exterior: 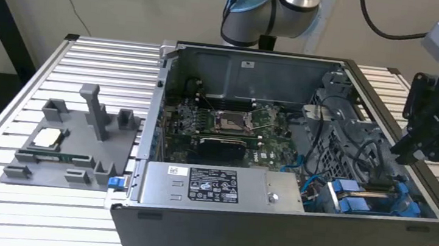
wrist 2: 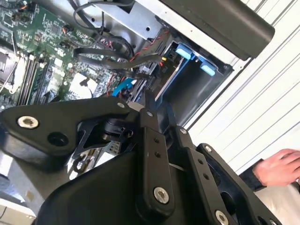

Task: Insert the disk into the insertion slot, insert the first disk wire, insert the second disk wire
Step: 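Insert the second disk wire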

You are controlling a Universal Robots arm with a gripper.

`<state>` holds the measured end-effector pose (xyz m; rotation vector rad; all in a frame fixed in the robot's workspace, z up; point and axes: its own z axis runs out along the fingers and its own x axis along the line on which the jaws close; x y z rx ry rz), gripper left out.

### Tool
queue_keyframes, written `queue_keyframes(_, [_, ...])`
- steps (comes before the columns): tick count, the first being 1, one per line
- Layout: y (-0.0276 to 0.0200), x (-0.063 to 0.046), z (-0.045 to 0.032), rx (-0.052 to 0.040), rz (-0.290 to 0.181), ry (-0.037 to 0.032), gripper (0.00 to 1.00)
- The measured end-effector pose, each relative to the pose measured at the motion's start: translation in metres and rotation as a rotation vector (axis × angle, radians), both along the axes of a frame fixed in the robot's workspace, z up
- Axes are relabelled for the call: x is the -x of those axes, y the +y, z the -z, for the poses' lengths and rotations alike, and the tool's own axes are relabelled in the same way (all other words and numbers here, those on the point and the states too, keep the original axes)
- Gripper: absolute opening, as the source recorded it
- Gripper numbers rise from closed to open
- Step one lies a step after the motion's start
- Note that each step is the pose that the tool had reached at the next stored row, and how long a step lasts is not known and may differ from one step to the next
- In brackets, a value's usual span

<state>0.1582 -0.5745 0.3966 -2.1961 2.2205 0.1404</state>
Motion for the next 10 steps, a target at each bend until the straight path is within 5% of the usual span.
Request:
queue_keyframes(3, [0.0001, 0.0000, -0.0062, -0.0001, 0.000, -0.0004, 0.24])
queue_keyframes(10, [0.0000, 0.0001, -0.0064, 0.0004, 0.000, -0.0004, 0.24])
